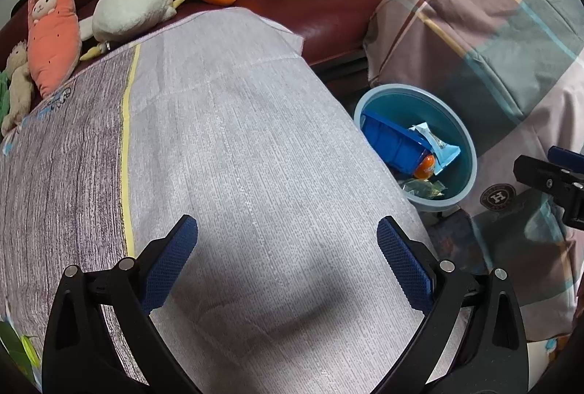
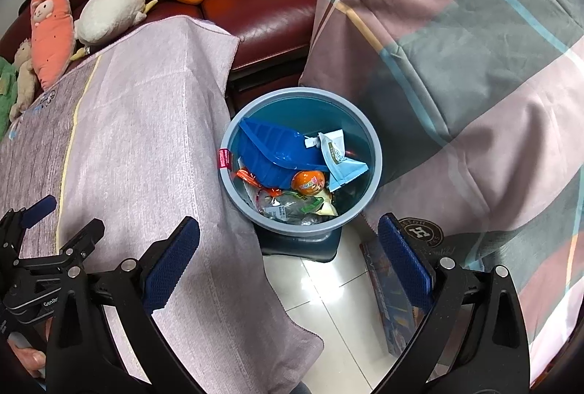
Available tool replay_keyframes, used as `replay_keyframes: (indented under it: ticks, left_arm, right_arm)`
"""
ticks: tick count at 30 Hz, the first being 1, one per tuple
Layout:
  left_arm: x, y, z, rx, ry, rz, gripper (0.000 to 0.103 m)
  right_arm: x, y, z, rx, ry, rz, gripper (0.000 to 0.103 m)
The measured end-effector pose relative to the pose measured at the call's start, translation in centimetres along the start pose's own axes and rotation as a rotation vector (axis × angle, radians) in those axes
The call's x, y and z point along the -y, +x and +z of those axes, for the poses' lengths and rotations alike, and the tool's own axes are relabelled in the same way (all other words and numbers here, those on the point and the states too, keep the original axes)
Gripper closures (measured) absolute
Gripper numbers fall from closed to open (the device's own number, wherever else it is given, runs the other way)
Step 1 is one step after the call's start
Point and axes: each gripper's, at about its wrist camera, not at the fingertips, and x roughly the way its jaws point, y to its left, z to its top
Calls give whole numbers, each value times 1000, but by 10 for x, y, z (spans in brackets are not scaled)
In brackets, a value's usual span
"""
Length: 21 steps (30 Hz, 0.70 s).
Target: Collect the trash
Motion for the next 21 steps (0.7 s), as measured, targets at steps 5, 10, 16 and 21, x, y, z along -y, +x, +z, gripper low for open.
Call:
replay_keyframes:
  ticks: [5,10,16,21]
  left_arm:
    - [2,0,2,6,9,3,4]
    - [4,-1,4,5,11,3,4]
    - [8,-6,5,15,24,3,4]
    - [8,-11,6,15,20,2,4]
  right_arm:
    - [2,0,3,2,2,-5,9]
    - [2,0,5,0,1,-12,9]
    - [3,-2,6,2,-1,-31,9]
    - [3,-8,6,12,-4,-38,9]
